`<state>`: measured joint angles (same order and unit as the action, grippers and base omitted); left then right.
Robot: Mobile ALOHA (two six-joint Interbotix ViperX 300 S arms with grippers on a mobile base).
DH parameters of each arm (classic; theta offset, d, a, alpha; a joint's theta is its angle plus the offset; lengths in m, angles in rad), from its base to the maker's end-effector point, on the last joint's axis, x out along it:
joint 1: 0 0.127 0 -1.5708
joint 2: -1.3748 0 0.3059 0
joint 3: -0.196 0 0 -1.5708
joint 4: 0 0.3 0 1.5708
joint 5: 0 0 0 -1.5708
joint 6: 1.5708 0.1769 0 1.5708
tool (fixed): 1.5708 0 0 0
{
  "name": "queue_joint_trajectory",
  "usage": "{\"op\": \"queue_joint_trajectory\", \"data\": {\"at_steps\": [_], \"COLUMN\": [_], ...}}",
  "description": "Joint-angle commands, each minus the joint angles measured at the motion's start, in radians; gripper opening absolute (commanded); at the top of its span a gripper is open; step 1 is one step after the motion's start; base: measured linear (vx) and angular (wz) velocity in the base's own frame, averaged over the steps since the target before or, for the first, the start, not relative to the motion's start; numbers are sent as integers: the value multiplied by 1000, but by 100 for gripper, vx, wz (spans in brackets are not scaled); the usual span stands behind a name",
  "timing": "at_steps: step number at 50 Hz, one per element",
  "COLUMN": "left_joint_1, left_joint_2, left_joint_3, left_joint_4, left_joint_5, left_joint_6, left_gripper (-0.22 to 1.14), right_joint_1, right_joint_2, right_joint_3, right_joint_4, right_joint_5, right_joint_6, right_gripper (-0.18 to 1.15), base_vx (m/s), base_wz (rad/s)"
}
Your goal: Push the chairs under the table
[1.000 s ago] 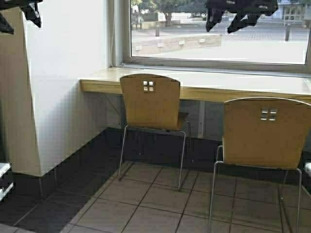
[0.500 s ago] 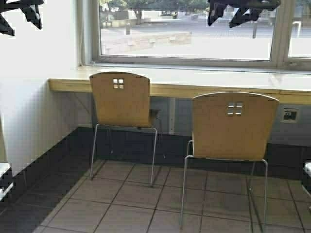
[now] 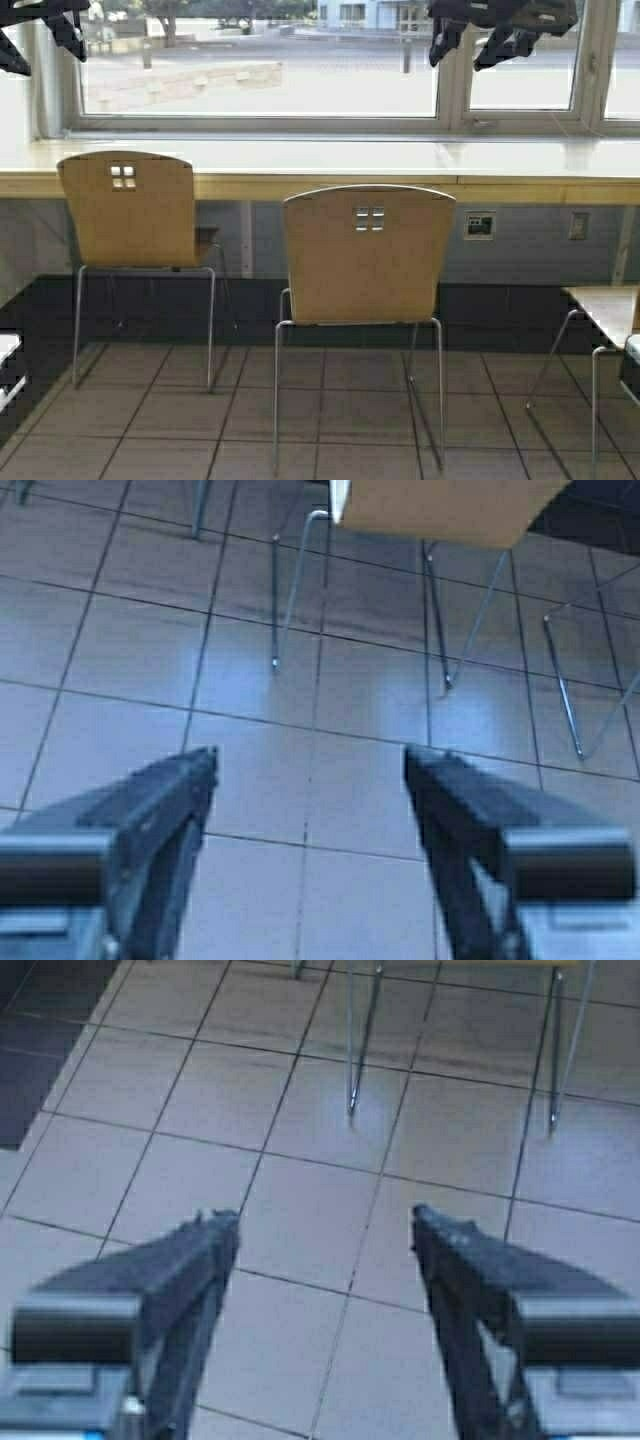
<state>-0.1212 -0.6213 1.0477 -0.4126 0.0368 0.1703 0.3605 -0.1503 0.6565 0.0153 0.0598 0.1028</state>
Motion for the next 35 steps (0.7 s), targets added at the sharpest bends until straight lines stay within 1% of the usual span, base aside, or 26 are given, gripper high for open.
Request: {"op": "queue_joint_trajectory", "data": {"at_steps": [1, 18, 29, 35], "left_joint_1": [2, 2, 3, 3], "left_joint_2": [-6, -11, -12, 3], "left_joint_3": [-23, -23, -32, -32], "left_joint_4": [-6, -6, -6, 2], "left_joint_5": [0, 3, 20, 20], "left_joint_6": [-9, -51, -64, -60], "left_gripper": [91, 91, 91, 91], "right_joint_1": [2, -2, -2, -8], "right_joint_2": [-8, -18, -11, 0], "right_joint_3": [-20, -20, -12, -12], "right_joint_4": [9, 21, 152, 179], "right_joint_5": [-5, 20, 20, 20], "right_joint_6": [-5, 0, -2, -3], "right_gripper": [89, 89, 89, 89], "base_vx": [9, 17, 31, 33], "base_wz": [-18, -10, 0, 2]}}
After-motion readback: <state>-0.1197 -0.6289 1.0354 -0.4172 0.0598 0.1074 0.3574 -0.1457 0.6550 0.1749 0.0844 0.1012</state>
